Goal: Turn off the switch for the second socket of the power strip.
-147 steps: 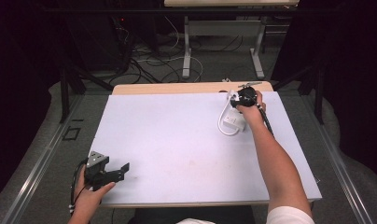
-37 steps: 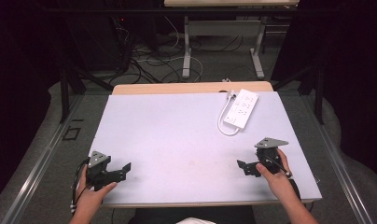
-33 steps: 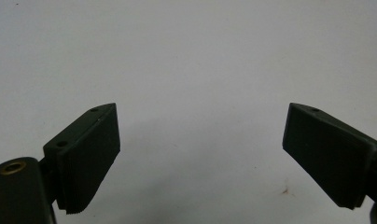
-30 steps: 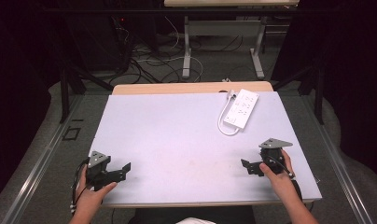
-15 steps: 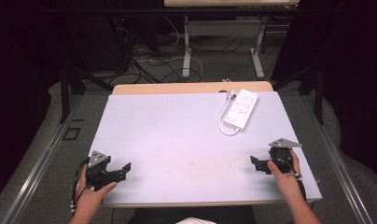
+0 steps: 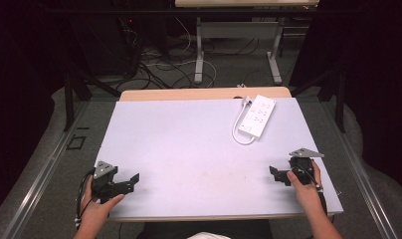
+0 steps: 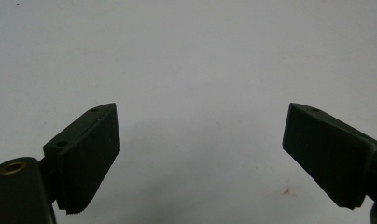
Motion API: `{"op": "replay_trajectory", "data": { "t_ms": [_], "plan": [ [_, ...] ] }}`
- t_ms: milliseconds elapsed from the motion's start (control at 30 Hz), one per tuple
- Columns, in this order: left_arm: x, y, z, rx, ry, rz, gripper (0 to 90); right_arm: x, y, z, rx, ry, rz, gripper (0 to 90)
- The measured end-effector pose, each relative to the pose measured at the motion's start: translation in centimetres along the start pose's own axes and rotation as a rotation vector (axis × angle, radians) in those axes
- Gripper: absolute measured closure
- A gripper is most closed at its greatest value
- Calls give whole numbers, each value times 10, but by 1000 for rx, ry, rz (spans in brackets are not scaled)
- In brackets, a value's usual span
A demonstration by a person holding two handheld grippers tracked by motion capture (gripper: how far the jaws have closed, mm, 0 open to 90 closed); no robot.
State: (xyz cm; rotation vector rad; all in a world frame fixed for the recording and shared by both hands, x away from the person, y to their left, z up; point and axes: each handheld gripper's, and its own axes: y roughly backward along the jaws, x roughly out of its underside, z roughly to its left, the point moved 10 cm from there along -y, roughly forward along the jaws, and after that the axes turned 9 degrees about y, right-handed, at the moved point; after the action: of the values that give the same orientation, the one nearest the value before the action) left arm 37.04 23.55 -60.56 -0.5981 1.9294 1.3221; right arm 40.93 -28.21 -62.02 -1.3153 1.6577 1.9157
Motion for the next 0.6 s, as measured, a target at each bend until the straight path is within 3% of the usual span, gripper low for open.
{"op": "replay_trajectory", "data": {
  "t_ms": [600],
  "plan": [
    [0, 1, 1, -1, -11, 3, 109, 1, -1, -4, 17, -2, 4, 9]
  ]
}}
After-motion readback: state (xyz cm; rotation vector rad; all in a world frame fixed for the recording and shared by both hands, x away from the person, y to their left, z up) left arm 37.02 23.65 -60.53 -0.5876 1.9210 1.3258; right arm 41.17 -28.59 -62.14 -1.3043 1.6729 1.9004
